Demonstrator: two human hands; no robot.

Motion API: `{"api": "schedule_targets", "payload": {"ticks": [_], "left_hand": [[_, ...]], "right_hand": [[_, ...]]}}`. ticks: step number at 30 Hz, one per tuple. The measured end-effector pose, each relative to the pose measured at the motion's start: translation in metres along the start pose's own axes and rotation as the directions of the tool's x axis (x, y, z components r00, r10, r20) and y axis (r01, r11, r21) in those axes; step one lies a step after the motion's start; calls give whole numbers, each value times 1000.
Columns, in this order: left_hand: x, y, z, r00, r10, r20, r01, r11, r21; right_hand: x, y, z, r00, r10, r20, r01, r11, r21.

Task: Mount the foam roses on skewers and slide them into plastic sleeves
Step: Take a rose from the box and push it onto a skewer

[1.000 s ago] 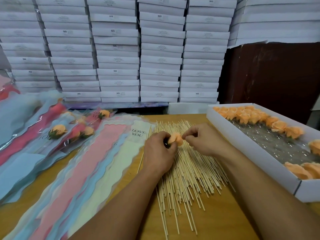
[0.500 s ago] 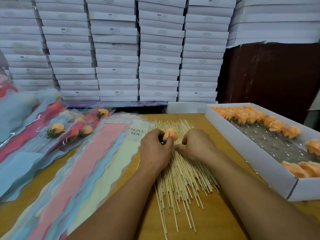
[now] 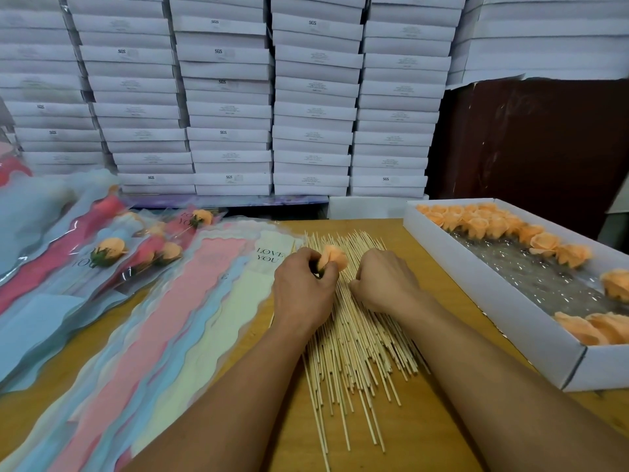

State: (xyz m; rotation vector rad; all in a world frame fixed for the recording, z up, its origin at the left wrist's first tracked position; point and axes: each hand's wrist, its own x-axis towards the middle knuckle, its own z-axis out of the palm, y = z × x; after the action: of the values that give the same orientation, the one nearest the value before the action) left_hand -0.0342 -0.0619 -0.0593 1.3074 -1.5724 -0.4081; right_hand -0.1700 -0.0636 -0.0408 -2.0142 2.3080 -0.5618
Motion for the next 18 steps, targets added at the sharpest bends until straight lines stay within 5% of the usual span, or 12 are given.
{"api": "schedule_targets", "payload": {"ticks": [11,18], "left_hand": [[0,1,0,1000,-6,-4,6,1000,2],[0,2,1,1000,-3,1,3,1000,-1]], "right_hand": [[1,1,1,999,29,-23,-29,1000,6],[6,5,0,990,140,-6,-138,978,155]]}}
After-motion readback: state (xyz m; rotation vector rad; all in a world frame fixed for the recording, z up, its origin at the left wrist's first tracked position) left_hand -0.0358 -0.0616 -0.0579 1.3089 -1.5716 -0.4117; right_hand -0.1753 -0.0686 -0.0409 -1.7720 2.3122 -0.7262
